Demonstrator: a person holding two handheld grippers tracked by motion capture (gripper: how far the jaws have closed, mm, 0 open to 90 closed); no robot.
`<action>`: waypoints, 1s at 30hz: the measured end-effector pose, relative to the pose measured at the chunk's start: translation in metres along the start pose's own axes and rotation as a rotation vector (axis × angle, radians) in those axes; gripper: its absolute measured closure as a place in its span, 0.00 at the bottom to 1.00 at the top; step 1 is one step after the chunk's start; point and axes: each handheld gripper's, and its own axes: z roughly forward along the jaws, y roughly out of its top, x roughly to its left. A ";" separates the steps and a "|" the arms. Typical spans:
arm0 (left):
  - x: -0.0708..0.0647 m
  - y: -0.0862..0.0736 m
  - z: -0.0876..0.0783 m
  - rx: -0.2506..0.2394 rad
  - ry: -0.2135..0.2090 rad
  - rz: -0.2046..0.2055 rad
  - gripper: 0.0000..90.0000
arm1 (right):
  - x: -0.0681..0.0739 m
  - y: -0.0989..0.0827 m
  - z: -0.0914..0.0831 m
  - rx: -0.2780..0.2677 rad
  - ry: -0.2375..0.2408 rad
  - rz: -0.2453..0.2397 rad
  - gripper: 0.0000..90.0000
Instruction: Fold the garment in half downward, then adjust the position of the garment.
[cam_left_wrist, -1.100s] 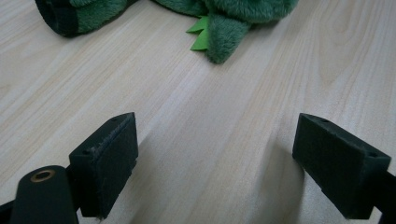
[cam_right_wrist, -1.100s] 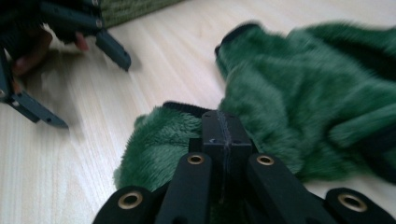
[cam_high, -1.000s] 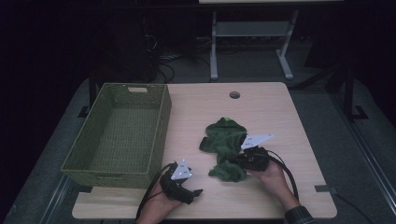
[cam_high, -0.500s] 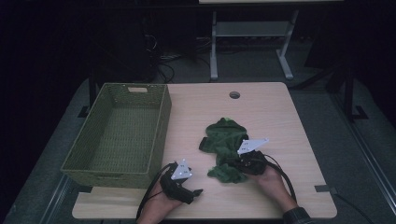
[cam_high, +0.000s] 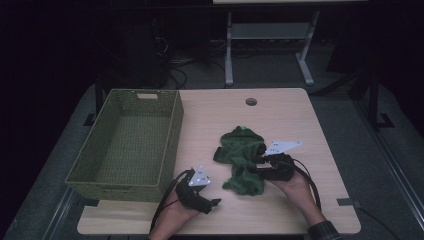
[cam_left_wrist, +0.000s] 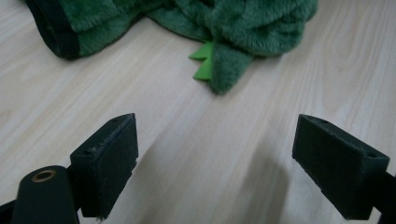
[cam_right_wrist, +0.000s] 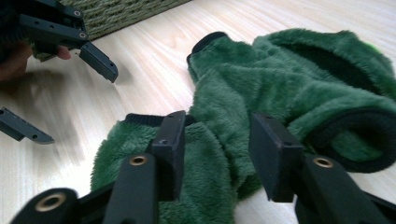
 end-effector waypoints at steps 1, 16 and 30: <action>0.000 0.001 0.000 -0.002 0.000 -0.004 0.15 | 0.000 0.000 -0.001 0.001 0.000 0.010 0.59; 0.018 0.023 -0.001 -0.012 -0.018 -0.024 0.19 | -0.017 0.012 -0.015 -0.018 -0.021 0.026 0.52; 0.035 0.060 0.002 -0.042 -0.015 -0.031 0.44 | -0.037 0.025 -0.016 -0.029 -0.057 0.051 0.53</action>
